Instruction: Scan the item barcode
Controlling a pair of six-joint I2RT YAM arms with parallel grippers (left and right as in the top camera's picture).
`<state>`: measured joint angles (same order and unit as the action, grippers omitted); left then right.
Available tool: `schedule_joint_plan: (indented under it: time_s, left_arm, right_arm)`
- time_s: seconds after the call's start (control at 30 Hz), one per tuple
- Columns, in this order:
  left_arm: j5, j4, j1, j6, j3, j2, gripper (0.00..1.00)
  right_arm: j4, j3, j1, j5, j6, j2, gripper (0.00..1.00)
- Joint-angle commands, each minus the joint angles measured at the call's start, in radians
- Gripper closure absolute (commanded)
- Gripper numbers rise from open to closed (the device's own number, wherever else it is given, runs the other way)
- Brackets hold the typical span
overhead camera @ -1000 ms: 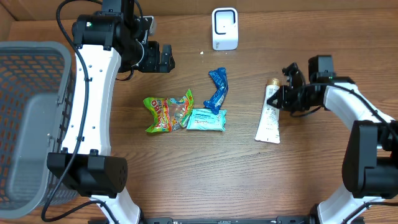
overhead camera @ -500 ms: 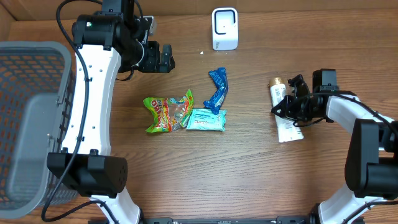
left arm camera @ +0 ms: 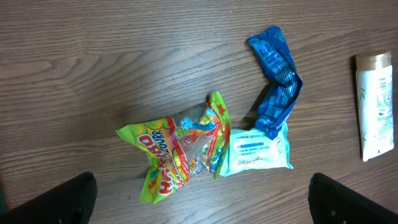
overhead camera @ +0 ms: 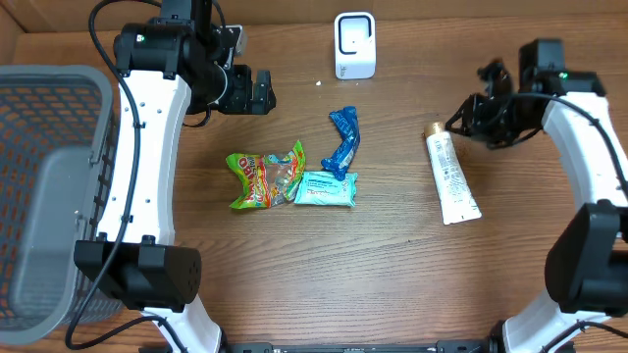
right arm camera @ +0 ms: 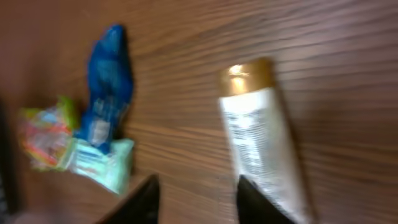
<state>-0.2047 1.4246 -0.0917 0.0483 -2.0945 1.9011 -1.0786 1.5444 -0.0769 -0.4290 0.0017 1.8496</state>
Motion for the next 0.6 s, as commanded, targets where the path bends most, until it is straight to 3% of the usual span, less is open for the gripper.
schedule_joint_plan:
  time_s: [0.0,0.27,0.57]
  left_arm:
    - [0.003,0.000,-0.007,-0.019,-0.017,-0.005,0.00]
    - [0.003,0.000,-0.007,-0.019,-0.017,-0.005,0.00]
    - [0.003,0.000,-0.007,-0.019,-0.017,-0.005,0.00]
  right_arm:
    - [-0.006,-0.040,-0.004,0.208,-0.010,0.007,0.47]
    - [0.100,-0.263,-0.004,0.163,-0.064,0.014,0.44]
    - [0.333,-0.433,-0.004,0.153,-0.100,0.014,0.41]
